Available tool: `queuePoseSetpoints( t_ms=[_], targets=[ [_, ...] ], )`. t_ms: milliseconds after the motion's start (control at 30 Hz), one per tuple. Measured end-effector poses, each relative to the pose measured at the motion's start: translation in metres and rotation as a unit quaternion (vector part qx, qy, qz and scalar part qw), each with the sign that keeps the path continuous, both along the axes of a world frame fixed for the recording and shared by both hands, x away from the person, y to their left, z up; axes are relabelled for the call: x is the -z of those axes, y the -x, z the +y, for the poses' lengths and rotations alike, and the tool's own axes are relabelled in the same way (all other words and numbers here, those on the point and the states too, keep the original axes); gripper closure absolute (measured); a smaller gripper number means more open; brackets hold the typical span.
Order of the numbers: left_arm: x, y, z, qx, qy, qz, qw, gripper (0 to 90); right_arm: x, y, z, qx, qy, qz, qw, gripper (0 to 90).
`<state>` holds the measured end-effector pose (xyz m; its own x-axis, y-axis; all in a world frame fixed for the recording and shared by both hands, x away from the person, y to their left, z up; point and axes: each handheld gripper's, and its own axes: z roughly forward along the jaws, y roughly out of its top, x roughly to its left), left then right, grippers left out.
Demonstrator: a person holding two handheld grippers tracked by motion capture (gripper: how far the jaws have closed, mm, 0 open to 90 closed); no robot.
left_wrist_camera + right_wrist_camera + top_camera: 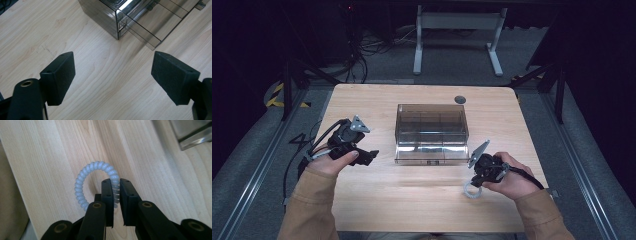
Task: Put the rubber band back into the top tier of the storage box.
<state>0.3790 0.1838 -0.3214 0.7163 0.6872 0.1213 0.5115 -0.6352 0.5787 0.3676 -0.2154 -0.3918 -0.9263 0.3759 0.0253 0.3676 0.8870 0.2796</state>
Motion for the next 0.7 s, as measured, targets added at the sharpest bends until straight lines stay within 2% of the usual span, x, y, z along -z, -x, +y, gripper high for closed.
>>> queuePoseSetpoints(
  t_ms=[233,467,700],
  targets=[
    [0.002,0.002,0.0,0.003,-0.003,0.009,0.9999,20.2,-0.016,0.003,-0.004,0.002,-0.026,-0.007,0.9996,82.4],
    [0.003,0.002,-0.001,0.005,-0.007,0.014,0.9999,20.2,-0.021,0.004,-0.007,0.0,-0.036,-0.011,0.9993,82.4],
    [0.003,0.002,-0.001,0.006,-0.01,0.015,0.9998,20.2,-0.029,0.005,-0.013,0.005,-0.064,-0.017,0.9978,82.4]
  ],
)
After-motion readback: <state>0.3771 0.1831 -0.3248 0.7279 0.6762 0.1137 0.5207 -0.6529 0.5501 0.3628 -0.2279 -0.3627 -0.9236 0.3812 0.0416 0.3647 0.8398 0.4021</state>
